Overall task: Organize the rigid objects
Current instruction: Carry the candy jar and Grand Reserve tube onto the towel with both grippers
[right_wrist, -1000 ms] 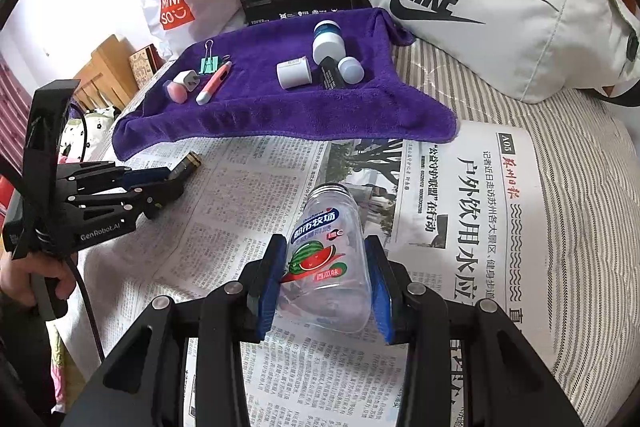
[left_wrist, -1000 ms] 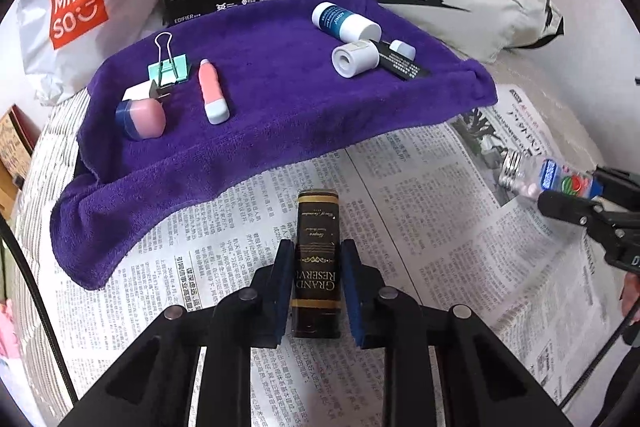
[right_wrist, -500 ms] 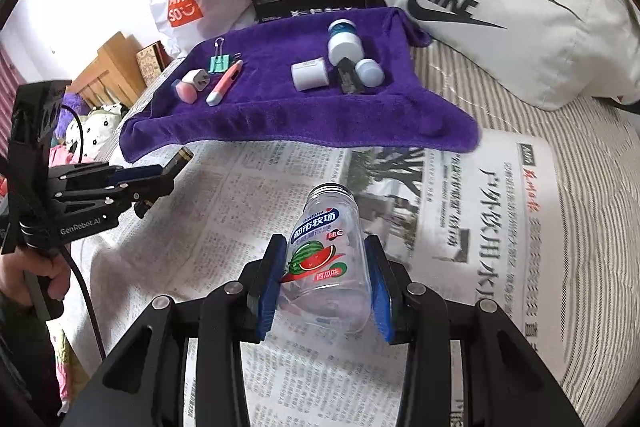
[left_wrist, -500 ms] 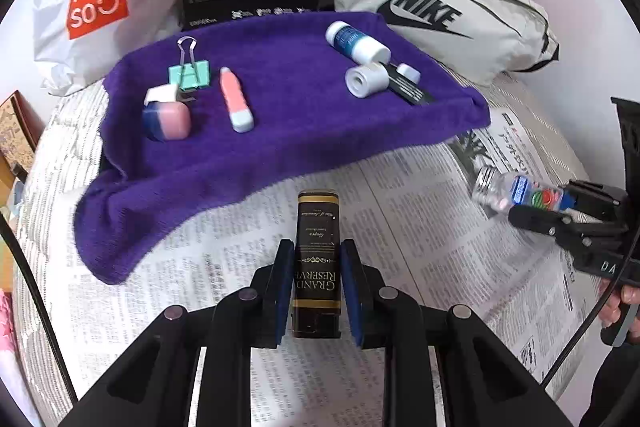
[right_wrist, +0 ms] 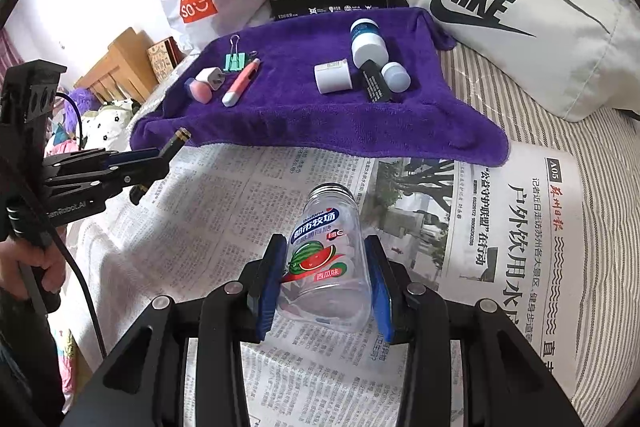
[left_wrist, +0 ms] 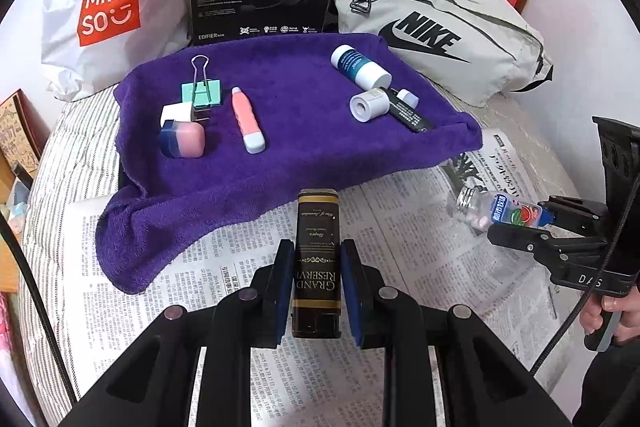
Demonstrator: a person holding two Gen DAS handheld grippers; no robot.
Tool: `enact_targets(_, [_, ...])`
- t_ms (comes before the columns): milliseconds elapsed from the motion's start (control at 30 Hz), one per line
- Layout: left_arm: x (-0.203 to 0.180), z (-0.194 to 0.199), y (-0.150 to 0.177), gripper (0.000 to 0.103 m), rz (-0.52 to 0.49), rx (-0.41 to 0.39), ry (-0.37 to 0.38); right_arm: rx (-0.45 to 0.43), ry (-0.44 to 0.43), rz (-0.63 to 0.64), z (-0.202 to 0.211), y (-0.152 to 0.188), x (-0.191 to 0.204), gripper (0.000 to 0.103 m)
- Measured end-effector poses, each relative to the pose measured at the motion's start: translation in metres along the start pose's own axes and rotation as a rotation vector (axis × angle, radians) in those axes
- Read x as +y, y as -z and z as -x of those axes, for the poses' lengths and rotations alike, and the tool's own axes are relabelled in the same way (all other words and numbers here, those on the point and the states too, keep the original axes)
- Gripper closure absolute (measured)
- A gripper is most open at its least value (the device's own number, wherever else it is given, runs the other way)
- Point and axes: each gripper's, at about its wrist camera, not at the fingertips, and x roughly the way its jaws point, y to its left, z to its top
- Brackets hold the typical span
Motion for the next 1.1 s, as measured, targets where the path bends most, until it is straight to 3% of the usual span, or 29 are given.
enact_targets(300, [0.002,0.013,-0.013,0.080,0.001,-0.031,0.013,-0.027,-0.013,0.033,0.016,-0.012,0.010,0.064])
enact_targets(667, [0.019,0.009,-0.048,0.080,0.011,-0.046,0.017,-0.057,-0.030,0.097,0.014,-0.065,0.016,0.064])
enact_targets(1100, [0.043,-0.029,-0.079,0.080,0.032,-0.001,0.018,-0.031,-0.026,0.122,-0.036,-0.137,0.010,0.064])
